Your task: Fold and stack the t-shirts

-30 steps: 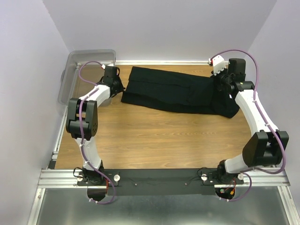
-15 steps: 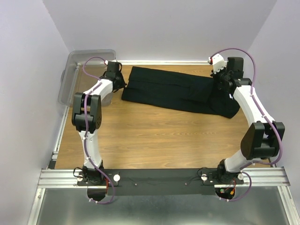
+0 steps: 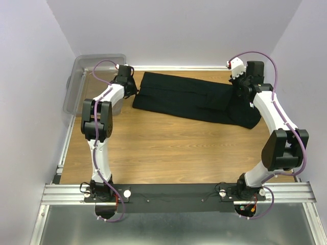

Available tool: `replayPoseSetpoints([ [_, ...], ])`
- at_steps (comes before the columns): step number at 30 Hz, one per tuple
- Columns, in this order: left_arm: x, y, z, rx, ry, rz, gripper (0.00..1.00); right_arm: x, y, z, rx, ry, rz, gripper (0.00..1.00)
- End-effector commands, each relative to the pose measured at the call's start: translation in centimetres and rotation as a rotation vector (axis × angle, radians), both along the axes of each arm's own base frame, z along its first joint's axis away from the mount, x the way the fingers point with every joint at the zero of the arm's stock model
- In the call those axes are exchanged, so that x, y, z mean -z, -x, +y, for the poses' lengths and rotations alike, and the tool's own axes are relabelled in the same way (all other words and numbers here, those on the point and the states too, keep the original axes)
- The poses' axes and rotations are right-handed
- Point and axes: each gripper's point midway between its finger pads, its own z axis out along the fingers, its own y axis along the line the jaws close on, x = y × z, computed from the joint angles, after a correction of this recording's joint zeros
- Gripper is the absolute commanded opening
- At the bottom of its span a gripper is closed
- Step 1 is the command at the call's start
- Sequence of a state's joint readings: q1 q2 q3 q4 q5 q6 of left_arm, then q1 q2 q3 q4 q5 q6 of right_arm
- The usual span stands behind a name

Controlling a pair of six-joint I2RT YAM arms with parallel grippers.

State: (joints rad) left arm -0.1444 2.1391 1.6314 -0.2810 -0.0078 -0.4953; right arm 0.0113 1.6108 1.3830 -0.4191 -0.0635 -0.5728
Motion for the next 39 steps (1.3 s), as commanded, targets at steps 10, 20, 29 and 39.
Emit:
replayPoseSetpoints([
  [10, 0.5, -1.4, 0.1, 0.016, -0.024, 0.004, 0.0, -1.2, -0.2, -3.1, 0.099, 0.014, -0.038, 0.01],
  [20, 0.0, -3.3, -0.1, 0.024, -0.03, -0.007, 0.0, -0.7, -0.4, -4.1, 0.119, 0.005, -0.029, 0.0],
  [29, 0.9, -5.0, -0.2, 0.031, -0.041, 0.01, 0.0, -0.6, -1.2, -4.5, 0.132, 0.013, -0.027, 0.01],
  [39, 1.1, -5.4, -0.2, 0.025, -0.043, 0.011, 0.0, 0.1, -1.9, -4.6, 0.133, 0.016, -0.015, 0.01],
])
